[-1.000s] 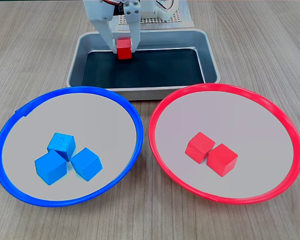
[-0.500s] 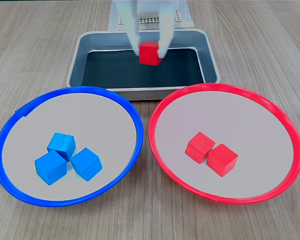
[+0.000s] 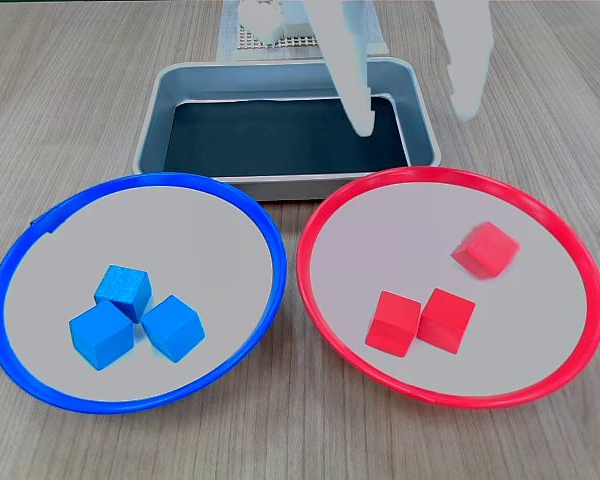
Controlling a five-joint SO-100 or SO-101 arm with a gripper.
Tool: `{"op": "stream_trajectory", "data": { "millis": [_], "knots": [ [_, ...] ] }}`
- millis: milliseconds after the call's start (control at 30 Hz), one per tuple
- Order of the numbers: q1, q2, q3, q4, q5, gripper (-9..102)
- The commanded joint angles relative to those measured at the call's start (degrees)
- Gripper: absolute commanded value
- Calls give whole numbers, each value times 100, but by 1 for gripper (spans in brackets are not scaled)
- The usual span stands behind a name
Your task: Move six blocks tray to matching dishes
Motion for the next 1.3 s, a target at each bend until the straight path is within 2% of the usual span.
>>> {"op": "stream_trajectory", "data": {
  "millis": [0,67,167,300,333,367,433,500,567,633,867,1267],
  "knots": [
    [114,475,220,70,-202,8],
    [176,1151,896,237,-343,0],
    [316,2373,2338,-316,-26,0],
    [562,4693,5001,-3032,2153,0],
    [562,5159,5467,-3305,2294,0],
    [598,5994,6073,-3199,2663,0],
    [712,7110,6627,-2435,3744,0],
    [782,8007,6952,-1556,3797,0],
    [905,9026,7146,-105,4562,2],
    [984,9334,7189,475,4641,2],
    [1389,9334,7286,1160,4975,0],
    [1406,9334,7286,1160,5036,0]
  ]
}}
